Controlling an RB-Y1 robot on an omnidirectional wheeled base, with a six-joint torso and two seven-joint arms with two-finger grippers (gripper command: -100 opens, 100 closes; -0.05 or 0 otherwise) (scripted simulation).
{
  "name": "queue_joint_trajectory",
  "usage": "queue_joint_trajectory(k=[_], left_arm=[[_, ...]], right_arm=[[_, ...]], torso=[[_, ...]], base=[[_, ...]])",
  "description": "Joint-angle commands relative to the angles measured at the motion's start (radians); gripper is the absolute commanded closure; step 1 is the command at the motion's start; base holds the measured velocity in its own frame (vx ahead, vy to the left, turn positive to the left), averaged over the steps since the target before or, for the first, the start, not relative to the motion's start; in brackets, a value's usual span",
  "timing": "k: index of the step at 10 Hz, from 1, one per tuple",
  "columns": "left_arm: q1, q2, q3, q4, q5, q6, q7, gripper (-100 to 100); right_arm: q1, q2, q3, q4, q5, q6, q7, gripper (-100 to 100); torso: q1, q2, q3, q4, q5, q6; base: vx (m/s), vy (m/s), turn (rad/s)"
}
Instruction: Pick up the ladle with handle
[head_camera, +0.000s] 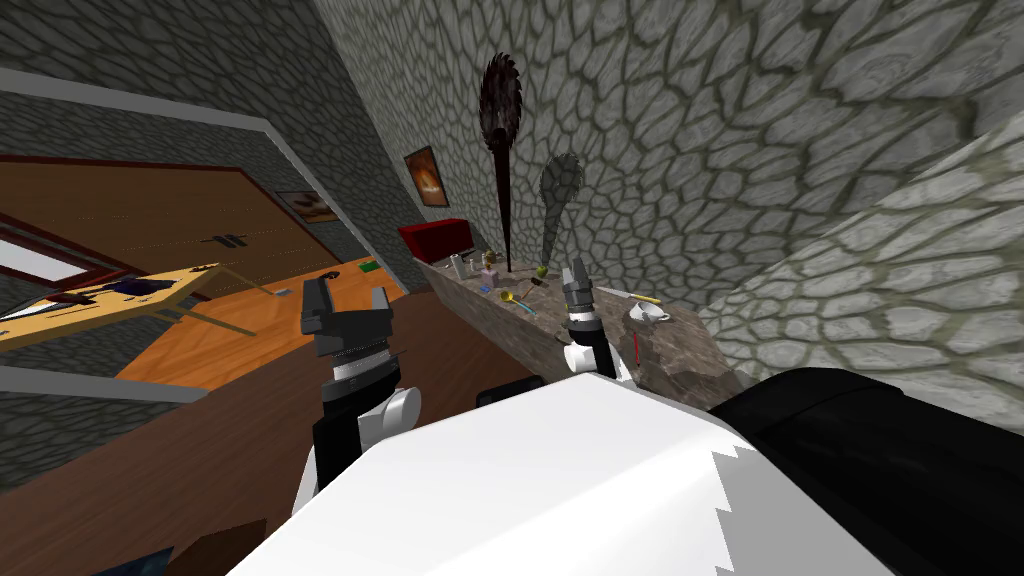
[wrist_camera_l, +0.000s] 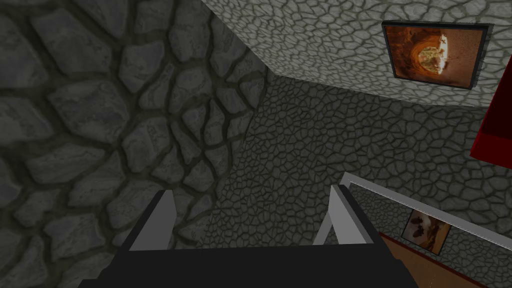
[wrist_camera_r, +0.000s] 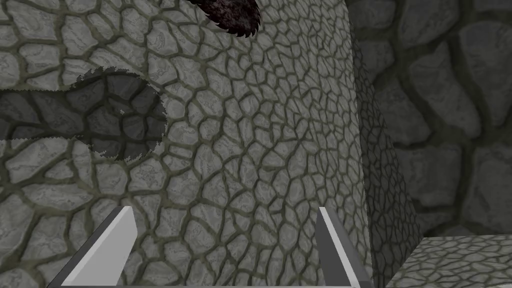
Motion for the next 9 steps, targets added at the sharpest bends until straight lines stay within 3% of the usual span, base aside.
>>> queue_joint_trajectory(k=[1, 9], left_arm=[[0.0, 0.0, 0.0, 0.0, 0.0, 0.0, 0.0, 0], [0.0, 0.0, 0.0, 0.0, 0.0, 0.0, 0.0, 0]], right_arm=[[0.0, -0.039, -0.006, 0.015, 0.012, -0.002, 0.003, -100], [0.002, -0.253, -0.033, 0.115, 0.089, -0.011, 0.026, -100]], torso=[[0.0, 0.0, 0.0, 0.0, 0.0, 0.0], [0.006, -0.003, -0.002, -0.001, 0.001, 0.0]], base=[[0.012, 0.032, 0.047], [0.033, 0.087, 0.063]])
